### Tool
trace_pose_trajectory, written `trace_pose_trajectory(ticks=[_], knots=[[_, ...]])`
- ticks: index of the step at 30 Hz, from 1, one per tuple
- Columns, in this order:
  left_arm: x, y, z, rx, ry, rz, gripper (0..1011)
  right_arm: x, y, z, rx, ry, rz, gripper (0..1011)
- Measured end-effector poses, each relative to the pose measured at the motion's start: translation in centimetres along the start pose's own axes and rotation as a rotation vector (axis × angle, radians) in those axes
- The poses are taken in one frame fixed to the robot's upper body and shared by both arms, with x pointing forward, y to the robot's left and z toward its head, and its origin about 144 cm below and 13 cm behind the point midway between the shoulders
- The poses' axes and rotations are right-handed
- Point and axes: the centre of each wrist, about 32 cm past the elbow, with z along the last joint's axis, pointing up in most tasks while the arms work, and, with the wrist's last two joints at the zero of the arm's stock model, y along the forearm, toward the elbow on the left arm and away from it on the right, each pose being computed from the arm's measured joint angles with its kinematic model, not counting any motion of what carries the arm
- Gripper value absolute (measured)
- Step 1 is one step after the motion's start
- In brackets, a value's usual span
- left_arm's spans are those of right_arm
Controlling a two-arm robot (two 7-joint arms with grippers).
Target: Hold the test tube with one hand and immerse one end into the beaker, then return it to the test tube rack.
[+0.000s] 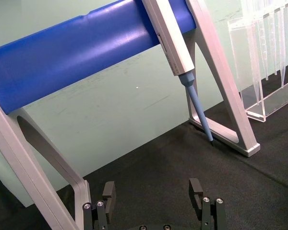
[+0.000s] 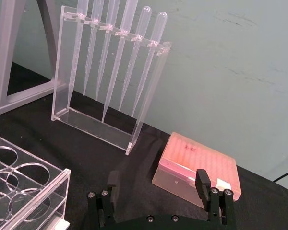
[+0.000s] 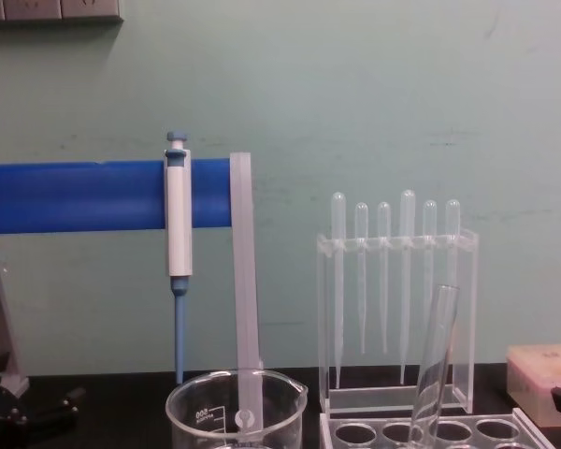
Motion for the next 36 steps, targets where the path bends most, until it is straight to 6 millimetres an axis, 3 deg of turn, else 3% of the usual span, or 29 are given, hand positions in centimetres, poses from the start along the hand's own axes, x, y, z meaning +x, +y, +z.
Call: trace_pose_trajectory(ticks=[36], knots=[[0.00,0.00,0.00,0.000,0.000,0.000,1000,0.00,0.00,0.00,0.000,0.000,0.000,1002]])
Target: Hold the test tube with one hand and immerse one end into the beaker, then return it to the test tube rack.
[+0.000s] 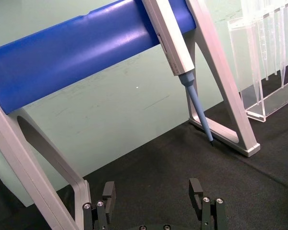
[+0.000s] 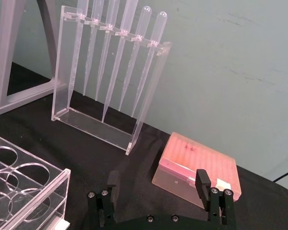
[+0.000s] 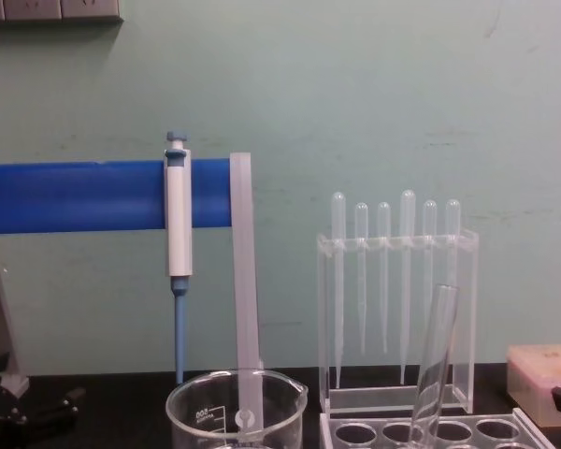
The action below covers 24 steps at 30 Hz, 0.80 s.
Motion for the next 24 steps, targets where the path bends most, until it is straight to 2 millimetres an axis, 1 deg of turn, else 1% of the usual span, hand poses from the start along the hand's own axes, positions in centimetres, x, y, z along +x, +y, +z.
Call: trace_pose_trajectory(ticks=[4,13,17,21,24], knots=[[0.0,0.0,0.0,0.000,0.000,0.000,1000,0.2,-0.7,0.2,0.008,-0.004,-0.004,1003],[0.0,0.0,0.0,0.000,0.000,0.000,1000,0.3,-4.1,0.5,0.024,-0.011,0.001,1002],[0.0,0.0,0.0,0.000,0.000,0.000,1000,0.2,-6.1,1.0,0.038,0.028,0.057,1002],[0.0,0.0,0.0,0.000,0.000,0.000,1000,-0.2,-7.1,1.6,0.053,0.081,0.120,1002],[0.0,0.0,0.0,0.000,0.000,0.000,1000,-0.8,-7.6,2.5,0.077,0.143,0.192,1002]])
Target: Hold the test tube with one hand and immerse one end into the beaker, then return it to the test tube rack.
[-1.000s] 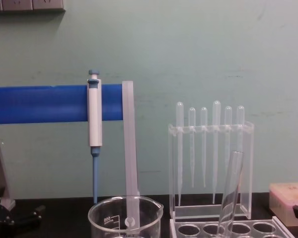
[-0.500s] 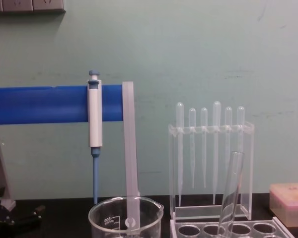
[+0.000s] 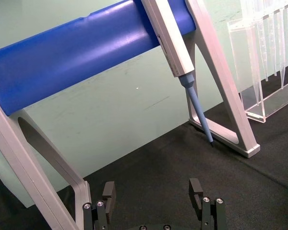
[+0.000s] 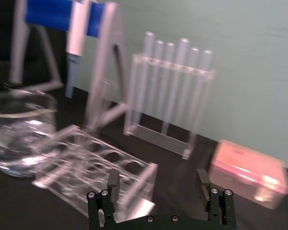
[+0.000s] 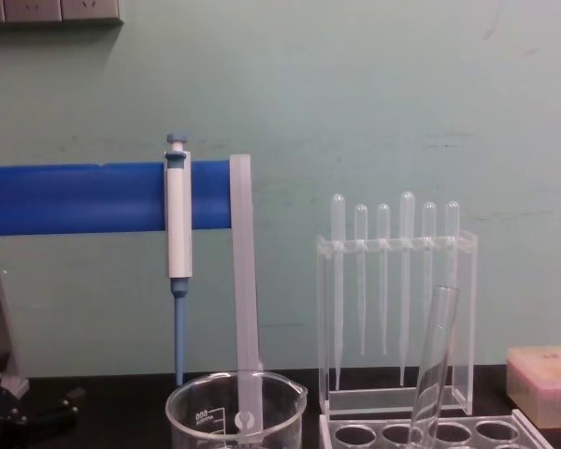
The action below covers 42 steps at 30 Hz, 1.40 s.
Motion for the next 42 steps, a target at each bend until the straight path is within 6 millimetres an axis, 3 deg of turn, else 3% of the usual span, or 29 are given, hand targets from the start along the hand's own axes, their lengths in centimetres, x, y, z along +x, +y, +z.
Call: trace_pose_trajectory(ticks=[5,12,21,34,42], knots=[[0.0,0.0,0.0,0.000,0.000,0.000,1000,-0.9,0.6,0.8,0.025,0.059,0.065,1002],[0.0,0.0,0.0,0.000,0.000,0.000,1000,-1.9,3.3,1.7,0.047,0.136,0.109,1002],[0.0,0.0,0.0,0.000,0.000,0.000,1000,-2.2,7.7,3.1,0.033,0.318,0.122,1002],[0.0,0.0,0.0,0.000,0.000,0.000,1000,-2.4,10.8,4.0,-0.021,0.442,0.143,995],[0.0,0.0,0.0,0.000,0.000,0.000,1000,-2.7,11.4,3.6,-0.032,0.481,0.145,812]])
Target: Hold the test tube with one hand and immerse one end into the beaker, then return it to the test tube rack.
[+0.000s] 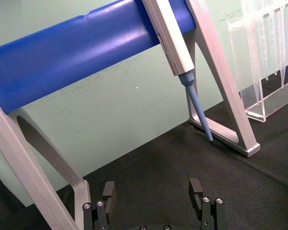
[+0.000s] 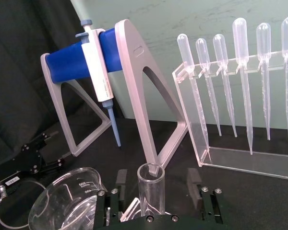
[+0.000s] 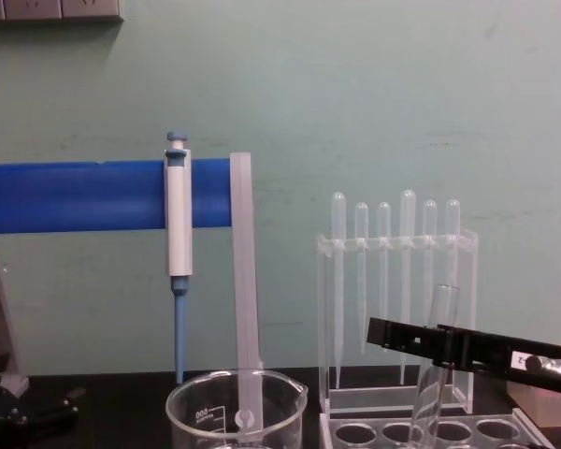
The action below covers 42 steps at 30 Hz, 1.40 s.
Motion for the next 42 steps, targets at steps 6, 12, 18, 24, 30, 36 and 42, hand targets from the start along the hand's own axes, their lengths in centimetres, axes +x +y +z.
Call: trace_pose_trajectory(ticks=[6,12,18,24,30,36,42], knots=[[0.0,0.0,0.0,0.000,0.000,0.000,1000,0.0,0.1,-0.1,0.002,0.010,0.000,635],[0.0,0.0,0.0,0.000,0.000,0.000,1000,0.0,0.1,-0.1,0.010,0.007,-0.001,433],[0.0,0.0,0.0,0.000,0.000,0.000,1000,-0.2,0.1,0.1,0.019,-0.004,-0.002,254],[0.0,0.0,0.0,0.000,0.000,0.000,1000,-0.6,-0.3,0.5,0.042,-0.046,-0.001,136],[0.0,0.0,0.0,0.000,0.000,0.000,1000,-1.1,-0.7,1.0,0.072,-0.132,-0.004,136],[0.0,0.0,0.0,0.000,0.000,0.000,1000,-1.6,-1.1,1.8,0.097,-0.228,0.003,136],[0.0,0.0,0.0,0.000,0.000,0.000,1000,-2.0,-1.4,2.8,0.116,-0.291,0.026,136]])
